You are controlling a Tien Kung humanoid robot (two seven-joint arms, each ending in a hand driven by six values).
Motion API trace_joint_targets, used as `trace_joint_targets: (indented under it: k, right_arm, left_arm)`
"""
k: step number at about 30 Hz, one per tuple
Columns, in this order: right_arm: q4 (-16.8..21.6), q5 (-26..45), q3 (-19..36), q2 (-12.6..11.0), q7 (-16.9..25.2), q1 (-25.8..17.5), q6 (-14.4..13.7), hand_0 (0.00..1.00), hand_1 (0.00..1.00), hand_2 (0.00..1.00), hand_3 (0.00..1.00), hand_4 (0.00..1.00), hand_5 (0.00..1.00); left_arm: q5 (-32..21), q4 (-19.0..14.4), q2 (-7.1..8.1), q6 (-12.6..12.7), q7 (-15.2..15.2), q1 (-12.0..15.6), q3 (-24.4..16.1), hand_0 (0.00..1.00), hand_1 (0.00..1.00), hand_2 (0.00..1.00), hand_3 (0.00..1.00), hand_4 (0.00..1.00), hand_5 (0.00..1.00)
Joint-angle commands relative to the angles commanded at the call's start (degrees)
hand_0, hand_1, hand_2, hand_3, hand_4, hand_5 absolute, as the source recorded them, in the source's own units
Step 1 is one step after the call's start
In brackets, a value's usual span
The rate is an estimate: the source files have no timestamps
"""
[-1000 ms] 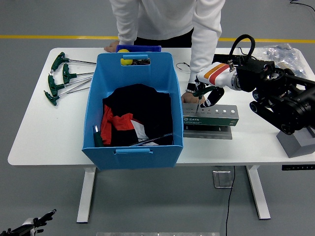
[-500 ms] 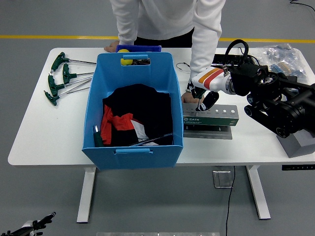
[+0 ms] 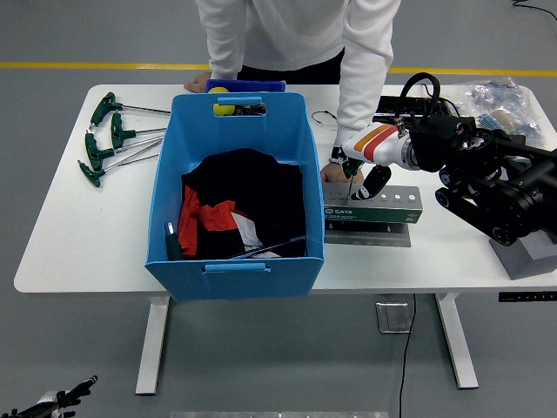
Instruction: Lift tool from toolbox,place it in box,lift tool from toolbox,place it in box
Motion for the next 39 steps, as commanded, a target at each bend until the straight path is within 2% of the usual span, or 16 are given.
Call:
trace_joint_targets:
  k: [5, 6, 12, 25, 39]
  right_arm:
    - [0.0, -0.8, 0.0, -0.2, -0.1, 0.1, 0.6, 0.79, 0.542, 0.574, 0.444, 0.833, 0.347]
    - [0.0, -0.8, 0.1, -0.2, -0.2, 0.1, 0.7, 0.789, 0.515, 0.536, 0.393, 0.805, 0.359]
    - [0.3, -0.8, -0.1, -0.3, -0.4, 0.2, 1.3, 0.78, 0.497, 0.523, 0.383, 0.8, 0.363]
    - [1.9, 0.4, -0.9, -0.5, -1.1, 0.2, 3.1, 0.778, 0.5, 0.525, 0.397, 0.818, 0.366]
    - [1.5, -3.5, -0.3, -0.9, -1.0, 0.3, 3.5, 0.751, 0.472, 0.494, 0.388, 0.816, 0.381]
  left_arm:
    - [-0.2, 0.0, 0.02, 0.0, -0.1, 0.0, 0.1, 0.903, 0.891, 0.864, 0.638, 0.757, 0.559]
    - [-0.3, 0.0, 0.02, 0.0, -0.1, 0.0, 0.1, 0.903, 0.891, 0.864, 0.638, 0.758, 0.562]
    - [-0.2, 0.0, 0.08, 0.0, -0.1, -0.1, -0.1, 0.903, 0.89, 0.863, 0.638, 0.757, 0.561]
    - [0.2, 0.0, 0.12, 0.1, -0.1, 0.0, -0.6, 0.903, 0.889, 0.863, 0.637, 0.757, 0.561]
    - [-0.4, 0.0, 0.2, 0.1, -0.2, -0.1, -0.1, 0.902, 0.89, 0.863, 0.637, 0.756, 0.559]
